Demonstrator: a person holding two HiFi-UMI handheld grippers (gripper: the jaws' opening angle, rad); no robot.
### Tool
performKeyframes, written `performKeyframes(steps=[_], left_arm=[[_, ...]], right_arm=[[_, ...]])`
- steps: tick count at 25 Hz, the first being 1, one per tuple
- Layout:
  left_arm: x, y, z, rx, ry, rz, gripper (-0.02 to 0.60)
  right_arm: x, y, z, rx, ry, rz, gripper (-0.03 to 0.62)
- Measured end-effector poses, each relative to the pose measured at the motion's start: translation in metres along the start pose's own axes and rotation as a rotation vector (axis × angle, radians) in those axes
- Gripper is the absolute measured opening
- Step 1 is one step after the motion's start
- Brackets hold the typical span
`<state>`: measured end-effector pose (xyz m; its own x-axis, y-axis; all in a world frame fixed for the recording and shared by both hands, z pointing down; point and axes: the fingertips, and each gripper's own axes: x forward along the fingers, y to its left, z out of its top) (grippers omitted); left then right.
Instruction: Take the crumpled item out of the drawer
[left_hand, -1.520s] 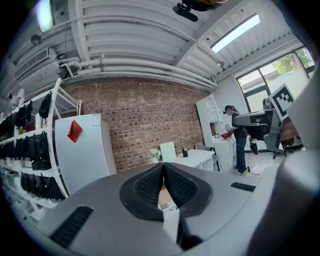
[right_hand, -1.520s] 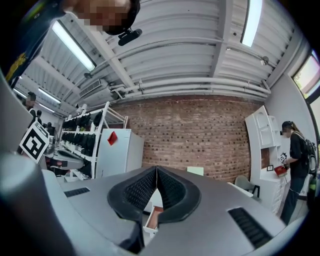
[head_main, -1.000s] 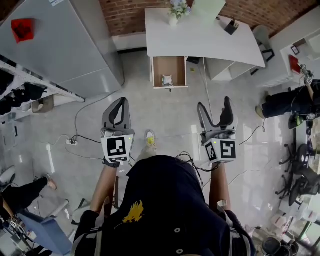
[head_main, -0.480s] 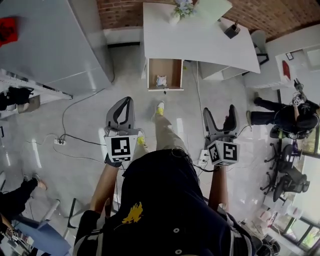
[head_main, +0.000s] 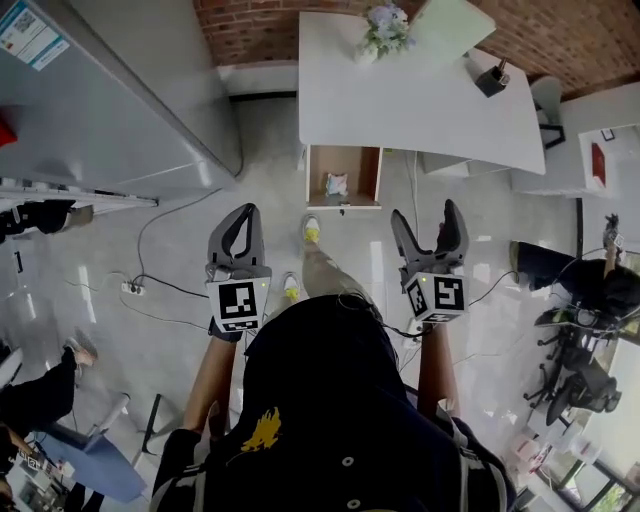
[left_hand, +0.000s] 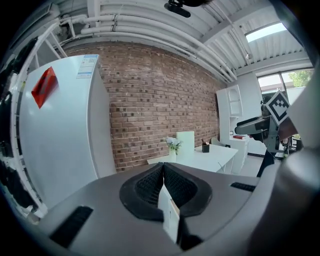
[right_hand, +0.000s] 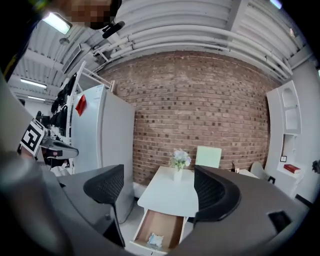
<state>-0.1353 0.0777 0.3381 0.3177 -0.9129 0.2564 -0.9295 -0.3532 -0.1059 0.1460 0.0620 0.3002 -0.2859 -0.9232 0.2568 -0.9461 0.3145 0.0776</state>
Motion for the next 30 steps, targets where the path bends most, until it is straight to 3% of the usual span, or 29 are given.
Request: performKeyframes(steps=[6, 11, 16, 25, 30], left_arm=[[0.102, -0.006, -0.004, 0.024, 0.083, -0.015, 0.018], [0.172, -0.022, -0.029, 0.032, 0.150, -0.041, 0.018], [0.214, -0.044, -0.095, 0.084, 0.255, -0.087, 0.018], [0.271, -0.078, -0.262, -0.017, 0.424, -0.130, 0.018], [0.289, -0.100, -0.309, -0.063, 0.462, -0.134, 0.018]], right_arm=[[0.100, -0.043, -0.038, 0.047, 0.080, 0.068, 0.431], [0.168, -0.059, -0.100, 0.033, 0.211, 0.143, 0.431], [0.210, -0.041, -0.201, 0.028, 0.400, 0.229, 0.431], [0.283, -0.012, -0.412, 0.016, 0.664, 0.278, 0.431], [0.313, -0.018, -0.522, 0.039, 0.812, 0.270, 0.431]])
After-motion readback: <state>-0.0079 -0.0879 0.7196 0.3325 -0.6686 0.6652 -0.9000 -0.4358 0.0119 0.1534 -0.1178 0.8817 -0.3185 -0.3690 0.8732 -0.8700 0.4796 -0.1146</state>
